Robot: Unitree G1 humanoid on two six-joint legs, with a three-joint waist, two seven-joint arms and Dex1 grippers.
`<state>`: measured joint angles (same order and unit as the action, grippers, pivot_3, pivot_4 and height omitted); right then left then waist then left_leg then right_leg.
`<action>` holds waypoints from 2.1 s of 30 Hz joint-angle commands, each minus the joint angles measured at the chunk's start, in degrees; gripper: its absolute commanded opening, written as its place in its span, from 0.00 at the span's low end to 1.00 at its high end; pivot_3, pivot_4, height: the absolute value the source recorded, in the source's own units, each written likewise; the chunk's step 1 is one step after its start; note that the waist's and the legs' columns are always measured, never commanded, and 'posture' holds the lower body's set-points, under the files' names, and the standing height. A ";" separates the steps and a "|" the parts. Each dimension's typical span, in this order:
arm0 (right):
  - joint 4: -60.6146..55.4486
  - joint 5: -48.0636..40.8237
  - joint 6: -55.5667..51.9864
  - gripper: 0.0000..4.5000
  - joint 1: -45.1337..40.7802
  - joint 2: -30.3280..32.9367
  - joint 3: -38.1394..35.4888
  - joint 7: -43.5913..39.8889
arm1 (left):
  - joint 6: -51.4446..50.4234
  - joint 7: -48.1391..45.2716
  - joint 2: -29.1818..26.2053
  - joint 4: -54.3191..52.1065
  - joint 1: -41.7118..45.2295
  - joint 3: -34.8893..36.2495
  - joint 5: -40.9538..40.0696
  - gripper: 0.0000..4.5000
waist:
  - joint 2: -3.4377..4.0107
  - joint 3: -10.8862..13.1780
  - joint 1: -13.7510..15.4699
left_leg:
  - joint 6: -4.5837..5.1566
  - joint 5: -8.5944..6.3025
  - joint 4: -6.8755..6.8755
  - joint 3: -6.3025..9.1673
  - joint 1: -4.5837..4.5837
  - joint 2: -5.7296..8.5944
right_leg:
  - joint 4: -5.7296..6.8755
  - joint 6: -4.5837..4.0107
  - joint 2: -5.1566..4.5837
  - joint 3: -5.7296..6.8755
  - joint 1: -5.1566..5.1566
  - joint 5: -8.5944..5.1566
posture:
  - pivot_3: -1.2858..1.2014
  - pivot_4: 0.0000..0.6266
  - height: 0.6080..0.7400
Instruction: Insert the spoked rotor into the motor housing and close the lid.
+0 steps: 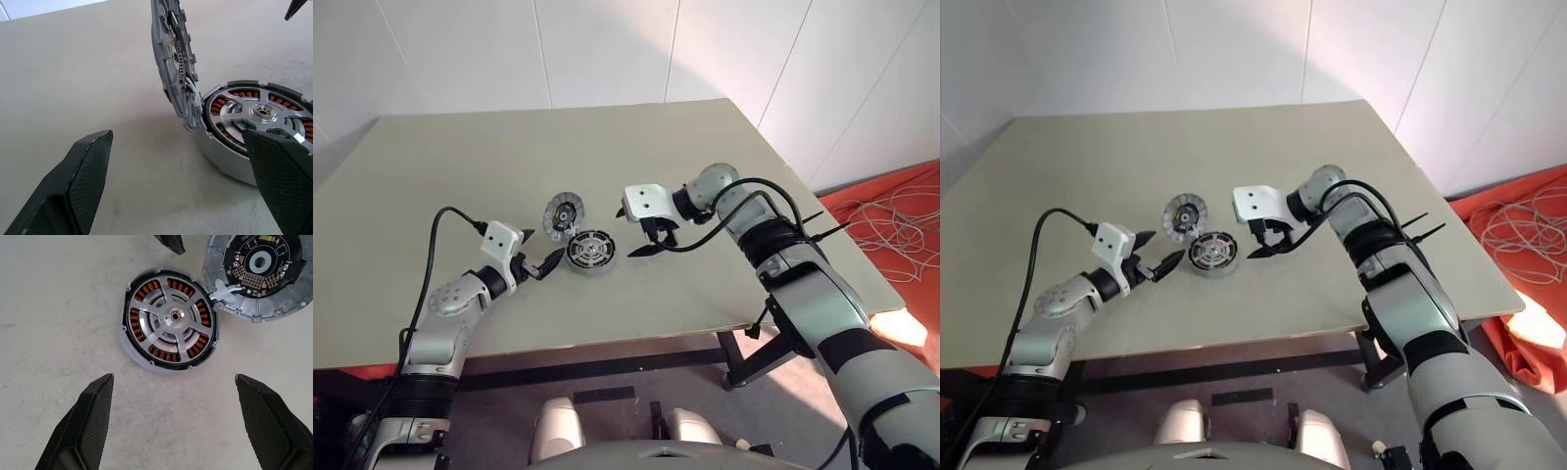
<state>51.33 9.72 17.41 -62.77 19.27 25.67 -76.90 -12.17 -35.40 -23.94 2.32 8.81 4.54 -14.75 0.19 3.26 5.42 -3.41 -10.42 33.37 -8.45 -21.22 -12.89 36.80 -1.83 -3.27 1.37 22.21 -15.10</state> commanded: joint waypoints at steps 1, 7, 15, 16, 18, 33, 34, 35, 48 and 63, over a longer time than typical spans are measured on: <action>1.63 1.78 4.06 1.00 -3.55 -1.37 0.52 0.48 | 0.88 0.38 0.18 -0.99 1.08 0.04 0.17 1.00 | 0.00 0.00 -0.05 | 0.01 0.00 0.00 0.00 0.00 0.00 | 0.00 0.00 0.00 0.00 0.00 0.00 | 0.52 0.00 1.00; 3.09 6.71 11.42 1.00 -3.87 -3.37 3.68 1.79 | 0.51 0.47 0.24 -1.16 1.37 0.03 0.39 1.00 | 0.01 0.00 -0.06 | 0.00 0.00 0.00 0.00 0.01 -0.02 | 0.01 0.00 0.01 0.00 0.01 0.00 | 0.52 0.00 1.00; 4.32 9.74 16.39 1.00 -3.39 -4.58 7.33 -1.04 | -1.17 0.76 -0.07 -3.07 1.72 0.27 0.04 1.00 | 0.00 0.00 -0.10 | 0.01 0.00 0.02 0.00 0.00 -0.02 | 0.02 0.00 0.00 0.00 0.01 0.00 | 0.52 0.00 1.00; 4.66 10.00 16.83 1.00 -3.57 -4.60 7.47 -1.17 | -1.67 0.96 -0.04 -3.75 1.69 0.23 0.01 1.00 | 0.00 0.00 -0.10 | 0.01 -0.01 0.02 0.00 0.00 -0.02 | 0.02 0.00 0.00 0.00 0.01 0.00 | 0.52 0.00 1.00; 5.51 10.61 17.47 1.00 -4.08 -4.73 7.64 -1.03 | -2.46 1.35 0.00 -4.74 1.64 0.20 -0.05 1.00 | 0.00 0.00 -0.10 | 0.02 -0.01 0.03 0.00 0.00 -0.02 | 0.02 0.00 0.00 0.00 0.00 0.00 | 0.52 0.00 1.00; 14.42 16.34 18.12 1.00 -7.99 -7.37 7.59 6.78 | -2.97 2.24 0.62 -5.51 1.10 0.20 0.09 1.00 | 0.02 0.01 -0.16 | 0.03 -0.01 0.04 0.00 -0.01 -0.03 | 0.04 -0.01 0.01 0.00 0.02 0.00 | 0.52 0.00 1.00; 14.69 16.50 18.22 1.00 -8.08 -7.54 7.56 6.95 | -2.73 2.16 0.58 -5.21 1.10 0.27 0.12 1.00 | 0.02 0.01 -0.17 | 0.03 -0.01 0.04 0.00 -0.01 -0.03 | 0.04 -0.01 0.01 0.00 0.02 0.00 | 0.52 0.00 1.00; 14.89 16.62 18.33 1.00 -8.14 -7.66 7.53 7.04 | -2.58 2.11 0.55 -5.02 1.11 0.31 0.13 1.00 | 0.02 0.01 -0.18 | 0.03 -0.01 0.04 -0.01 -0.01 -0.03 | 0.04 -0.01 0.01 0.00 0.03 0.00 | 0.52 0.00 1.00; 14.22 16.90 21.03 0.48 -7.01 -7.57 7.54 5.34 | -2.30 2.66 0.67 -5.24 1.02 0.27 0.28 1.00 | 0.03 0.02 -0.17 | 0.04 -0.02 0.04 -0.01 -0.02 -0.03 | 0.05 -0.02 0.01 0.00 0.04 0.01 | 0.52 0.00 1.00; 16.02 18.77 20.06 0.48 -7.77 -9.03 7.69 9.27 | 1.63 1.59 0.75 -1.10 0.45 0.44 0.67 1.00 | 0.03 0.02 -0.18 | 0.05 -0.02 0.04 -0.01 -0.02 -0.04 | 0.05 -0.02 0.01 0.00 0.04 0.01 | 0.52 0.00 1.00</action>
<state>67.20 28.34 37.76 -68.85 10.70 33.47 -68.48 -12.32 -33.52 -22.91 1.67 8.85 4.33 -14.13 0.22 3.28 5.24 -3.36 -10.44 33.42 -8.46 -21.24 -12.93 36.85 -1.85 -3.26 1.37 22.26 -15.09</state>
